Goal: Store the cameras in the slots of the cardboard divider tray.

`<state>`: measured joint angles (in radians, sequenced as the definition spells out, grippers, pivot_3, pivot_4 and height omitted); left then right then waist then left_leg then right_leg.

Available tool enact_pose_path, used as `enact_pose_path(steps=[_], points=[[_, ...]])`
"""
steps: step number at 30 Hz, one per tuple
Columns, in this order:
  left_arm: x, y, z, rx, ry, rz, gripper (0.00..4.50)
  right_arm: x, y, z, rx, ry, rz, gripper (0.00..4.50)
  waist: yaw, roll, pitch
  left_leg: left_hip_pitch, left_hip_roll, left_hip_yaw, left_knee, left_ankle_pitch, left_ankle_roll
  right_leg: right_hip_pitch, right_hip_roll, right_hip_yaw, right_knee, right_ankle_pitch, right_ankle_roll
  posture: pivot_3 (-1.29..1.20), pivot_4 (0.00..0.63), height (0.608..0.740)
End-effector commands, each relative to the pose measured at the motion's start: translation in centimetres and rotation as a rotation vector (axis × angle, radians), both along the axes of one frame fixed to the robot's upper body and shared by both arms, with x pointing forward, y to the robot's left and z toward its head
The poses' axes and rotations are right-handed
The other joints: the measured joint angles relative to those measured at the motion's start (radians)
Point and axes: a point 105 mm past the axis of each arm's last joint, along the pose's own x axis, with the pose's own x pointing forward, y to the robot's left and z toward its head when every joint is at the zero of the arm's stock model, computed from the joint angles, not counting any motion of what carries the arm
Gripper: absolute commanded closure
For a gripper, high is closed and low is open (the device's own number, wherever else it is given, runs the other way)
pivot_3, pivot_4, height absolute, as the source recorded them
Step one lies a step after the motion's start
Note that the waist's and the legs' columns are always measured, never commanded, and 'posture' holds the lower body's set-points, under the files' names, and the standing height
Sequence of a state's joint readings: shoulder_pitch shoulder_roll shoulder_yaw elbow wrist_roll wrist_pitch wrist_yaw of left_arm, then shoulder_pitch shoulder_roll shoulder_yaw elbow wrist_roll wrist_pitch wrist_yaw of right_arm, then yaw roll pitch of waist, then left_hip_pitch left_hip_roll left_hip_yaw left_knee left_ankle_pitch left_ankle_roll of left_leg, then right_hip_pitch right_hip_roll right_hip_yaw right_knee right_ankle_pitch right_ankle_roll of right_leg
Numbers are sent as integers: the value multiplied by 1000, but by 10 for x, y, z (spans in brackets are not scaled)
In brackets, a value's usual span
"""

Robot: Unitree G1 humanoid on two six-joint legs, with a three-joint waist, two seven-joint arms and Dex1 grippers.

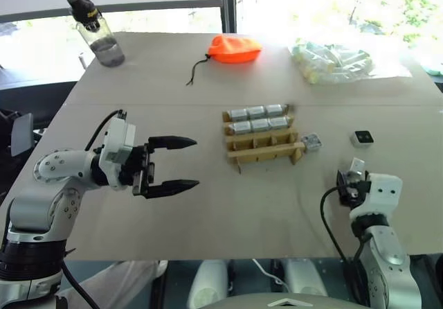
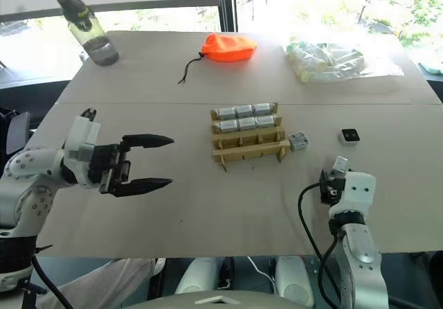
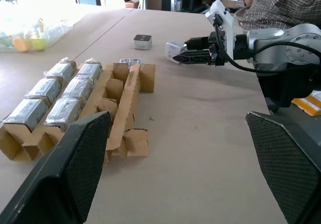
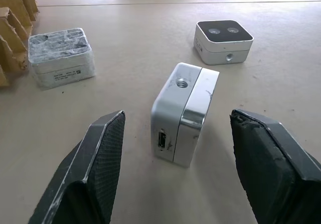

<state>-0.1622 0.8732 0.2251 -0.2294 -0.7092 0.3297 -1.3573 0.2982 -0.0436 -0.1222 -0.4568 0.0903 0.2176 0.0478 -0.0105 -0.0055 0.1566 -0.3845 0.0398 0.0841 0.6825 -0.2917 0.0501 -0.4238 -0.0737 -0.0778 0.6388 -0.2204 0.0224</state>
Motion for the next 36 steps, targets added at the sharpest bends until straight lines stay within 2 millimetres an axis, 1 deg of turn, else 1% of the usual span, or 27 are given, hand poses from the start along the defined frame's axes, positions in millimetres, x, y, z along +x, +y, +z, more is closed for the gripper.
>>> enact_pose_path(steps=[1,6,7,8,9,11,12,17,20,24,27,29,32,34,36], points=[[-3,0,9,19,-51,-12,32,1,-2,10,-4,-42,-22,1207,0,0,0,0,0,0,0,0,0,0,0,0,0,0,0,0,150,726],[-3,1,8,37,-59,-12,32,4,-1,12,16,-52,-36,1207,-1,0,0,0,0,0,0,0,0,0,0,0,0,0,0,0,150,726],[-3,0,9,35,-61,-13,32,4,-1,12,16,-55,-38,1711,-1,0,0,0,0,0,0,0,0,0,0,0,0,0,0,0,150,726],[-3,1,9,34,-62,-13,32,4,-1,13,15,-59,-39,1942,-1,0,0,0,0,0,0,0,0,0,0,0,0,0,0,0,150,726],[-3,1,9,33,-63,-13,32,4,0,14,16,-63,-39,2361,-1,0,0,0,0,0,0,0,0,0,0,1,0,0,0,0,150,726],[-3,1,9,35,-64,-12,32,4,1,14,13,-66,-37,3420,-1,0,0,0,0,0,0,0,0,0,0,1,0,0,0,0,150,726],[-3,1,9,36,-64,-11,32,4,1,15,12,-66,-37,3803,-1,0,0,0,0,0,0,0,0,0,0,1,0,0,0,0,150,726],[-3,2,8,38,-67,-8,32,3,1,16,4,-68,-27,3798,-1,0,0,1,0,0,0,0,0,0,0,1,1,0,0,0,150,726],[-4,4,9,39,-66,-4,32,8,8,31,31,-123,74,3798,-2,0,0,1,0,1,0,0,0,0,0,1,1,0,0,0,150,726],[-5,5,9,44,-68,6,32,16,26,60,20,-198,360,3798,-3,0,0,1,0,3,0,0,0,0,1,2,1,0,0,0,150,726],[-5,6,6,49,-70,21,32,20,48,78,-60,-203,694,3798,-4,0,1,2,0,3,0,0,0,0,1,1,1,0,0,0,150,726],[-5,7,5,46,-74,40,32,22,60,85,-114,-194,878,3798,-2,-1,1,2,0,3,0,0,0,0,2,0,1,2,-2,0,150,726],[-7,11,4,24,-70,80,32,33,83,92,-235,-175,1217,3798,-7,-2,1,2,1,2,0,0,1,0,3,-2,1,2,-3,0,150,726],[-9,11,3,19,-71,99,32,42,94,94,-308,-167,1378,3798,-12,-3,4,3,1,5,0,-2,4,0,3,1,1,2,-3,0,150,726],[-10,12,3,11,-74,118,32,51,103,97,-358,-165,1502,3798,-1,-4,4,3,1,3,0,-3,5,0,3,-1,1,3,-3,0,150,726]])
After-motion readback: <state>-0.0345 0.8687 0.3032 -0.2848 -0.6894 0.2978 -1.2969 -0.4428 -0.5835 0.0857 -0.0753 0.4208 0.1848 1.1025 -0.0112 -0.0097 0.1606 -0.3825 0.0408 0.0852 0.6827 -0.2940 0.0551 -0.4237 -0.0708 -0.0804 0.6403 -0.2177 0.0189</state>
